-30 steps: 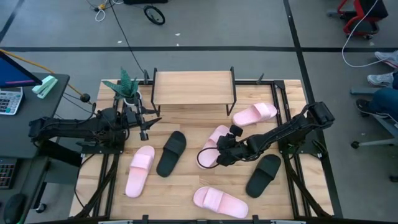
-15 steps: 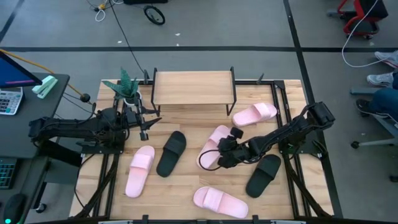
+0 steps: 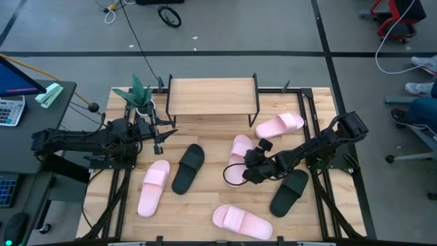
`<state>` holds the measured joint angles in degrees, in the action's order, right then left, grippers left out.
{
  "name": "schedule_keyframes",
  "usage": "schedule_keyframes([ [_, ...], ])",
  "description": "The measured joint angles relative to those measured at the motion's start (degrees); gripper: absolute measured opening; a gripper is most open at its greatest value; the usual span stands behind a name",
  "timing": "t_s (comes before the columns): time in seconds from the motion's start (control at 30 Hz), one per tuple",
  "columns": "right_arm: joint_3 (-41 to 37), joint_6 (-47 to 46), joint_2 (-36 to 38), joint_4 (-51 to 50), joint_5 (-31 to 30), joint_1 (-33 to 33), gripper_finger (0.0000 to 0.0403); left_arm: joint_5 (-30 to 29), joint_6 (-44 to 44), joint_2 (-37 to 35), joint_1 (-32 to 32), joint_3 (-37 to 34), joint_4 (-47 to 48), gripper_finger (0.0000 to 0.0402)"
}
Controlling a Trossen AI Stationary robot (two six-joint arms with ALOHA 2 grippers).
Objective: Pick and place slides into the shelf
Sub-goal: Put the middle right pink slides on the shelf
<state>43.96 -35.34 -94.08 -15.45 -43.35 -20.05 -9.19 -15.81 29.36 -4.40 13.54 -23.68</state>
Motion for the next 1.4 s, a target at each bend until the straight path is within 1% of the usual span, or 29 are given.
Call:
schedule_keyframes([
  [0.13,-0.3,0.8,-0.1,-0.7,-3.0,0.1,0.0154,0.0,0.0,0.0,0.0,0.0,0.0,0.0138],
  [0.23,-0.2,0.7,-0.1,-0.5,-3.2,0.1,0.0143,0.0,0.0,0.0,0.0,0.0,0.0,0.0134],
  [0.3,-0.2,0.5,-0.1,-0.5,-3.2,0.1,0.0125,0.0,0.0,0.0,0.0,0.0,0.0,0.0133],
  [0.37,-0.2,0.5,-0.1,-0.4,-3.2,0.1,0.0096,0.0,0.0,0.0,0.0,0.0,0.0,0.0135],
  [0.5,-0.1,0.3,-0.1,0.2,-3.2,0.0,0.0021,0.0,0.0,0.0,0.0,0.0,0.0,0.0139],
  [0.57,0.0,0.1,-0.1,1.8,-3.1,-0.1,0.0014,0.0,0.0,0.0,0.0,0.0,0.0,0.0140],
  [0.63,1.2,0.8,0.0,3.5,-3.0,-0.1,0.0022,0.0,0.0,0.0,0.0,0.0,0.0,0.0142],
  [0.73,4.8,6.5,1.8,5.8,-3.0,-0.7,0.0021,0.0,0.0,0.0,0.0,0.0,-0.1,0.0140],
  [0.83,9.4,16.9,4.9,6.8,-4.1,-1.2,0.0009,0.0,0.0,0.0,0.0,0.0,-0.2,0.0135],
  [0.87,11.0,20.6,5.9,6.8,-5.0,-1.2,0.0009,0.0,0.0,0.0,0.0,0.0,-0.2,0.0134],
  [0.93,13.9,27.3,8.0,6.8,-9.7,-0.8,0.0015,0.0,0.0,0.0,0.0,0.0,-0.3,0.0131],
  [1.0,16.4,33.4,10.1,6.9,-15.4,0.9,0.0017,0.0,0.0,0.0,0.0,0.0,-0.4,0.0131],
  [1.03,17.5,36.7,11.1,6.9,-17.1,2.1,0.0015,0.0,0.0,0.0,0.0,0.0,-0.4,0.0131],
  [1.1,19.1,42.8,13.0,6.9,-18.6,5.6,0.0009,0.0,0.0,0.0,0.0,0.0,-0.7,0.0133],
  [1.17,20.1,46.9,14.4,6.8,-18.3,10.0,0.0008,0.0,0.1,0.0,0.0,0.0,-0.8,0.0136],
  [1.27,20.4,50.2,15.6,6.7,-15.3,17.9,0.0012,0.0,0.0,0.0,0.0,0.0,-1.3,0.0137],
  [1.4,20.0,48.7,14.7,5.9,-5.6,28.9,0.0011,0.0,0.1,0.0,0.0,0.0,-1.2,0.0132],
])
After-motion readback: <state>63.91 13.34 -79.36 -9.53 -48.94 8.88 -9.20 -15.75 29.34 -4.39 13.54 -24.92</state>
